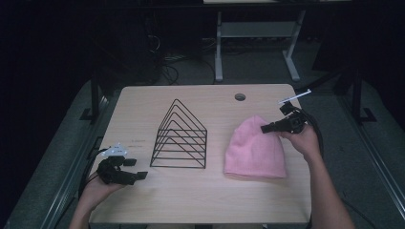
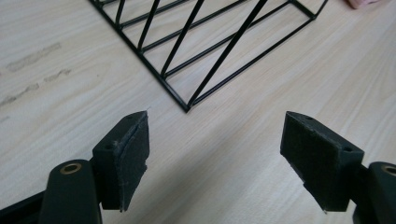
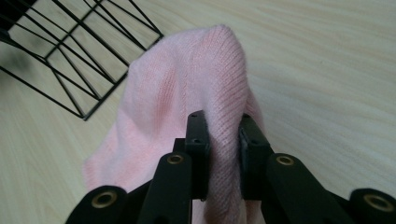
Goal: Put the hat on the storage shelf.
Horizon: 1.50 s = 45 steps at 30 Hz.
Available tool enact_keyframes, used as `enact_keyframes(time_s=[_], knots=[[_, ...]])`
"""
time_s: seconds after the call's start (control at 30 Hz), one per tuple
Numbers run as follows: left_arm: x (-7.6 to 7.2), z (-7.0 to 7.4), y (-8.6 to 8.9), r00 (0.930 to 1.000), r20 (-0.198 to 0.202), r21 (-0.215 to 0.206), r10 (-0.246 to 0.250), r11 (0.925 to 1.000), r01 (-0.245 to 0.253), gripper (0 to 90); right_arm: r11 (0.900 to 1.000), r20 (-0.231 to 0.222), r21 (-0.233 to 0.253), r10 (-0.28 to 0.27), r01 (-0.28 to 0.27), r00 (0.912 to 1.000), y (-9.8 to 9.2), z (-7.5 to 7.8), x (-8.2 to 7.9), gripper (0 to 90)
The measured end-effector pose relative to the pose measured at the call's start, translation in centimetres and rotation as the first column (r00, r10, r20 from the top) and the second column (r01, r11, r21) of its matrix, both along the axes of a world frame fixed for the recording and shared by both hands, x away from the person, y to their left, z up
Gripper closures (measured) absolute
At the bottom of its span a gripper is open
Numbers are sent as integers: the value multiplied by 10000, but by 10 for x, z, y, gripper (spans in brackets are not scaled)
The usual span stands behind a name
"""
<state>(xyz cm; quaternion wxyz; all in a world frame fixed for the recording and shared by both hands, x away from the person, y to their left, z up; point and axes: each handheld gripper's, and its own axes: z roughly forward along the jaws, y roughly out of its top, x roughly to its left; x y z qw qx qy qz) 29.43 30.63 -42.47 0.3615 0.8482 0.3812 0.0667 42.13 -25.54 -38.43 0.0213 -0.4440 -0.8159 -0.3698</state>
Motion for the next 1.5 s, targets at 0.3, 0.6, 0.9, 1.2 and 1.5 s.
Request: enact_keyframes(time_s=[0.3,0.6,0.9,1.2,1.5], knots=[[1,17,-4,9990,-51,51,-437,9990,437,240,9997,680,157,189,-200,9975,-1,32,-15,774],[4,35,-9,9972,-67,-177,-741,9971,740,240,9987,1425,123,477,-500,9886,1,68,-27,776],[6,50,-7,9941,27,-130,-1083,9940,1083,240,9983,1783,127,532,-563,9825,3,89,-29,775],[9,67,-7,9902,61,-105,-1392,9902,1393,240,9961,2094,102,832,-872,9743,15,114,-29,776],[11,84,-8,9864,246,-166,-1625,9865,1630,240,9916,2487,55,1242,-1296,9606,32,139,-31,776]])
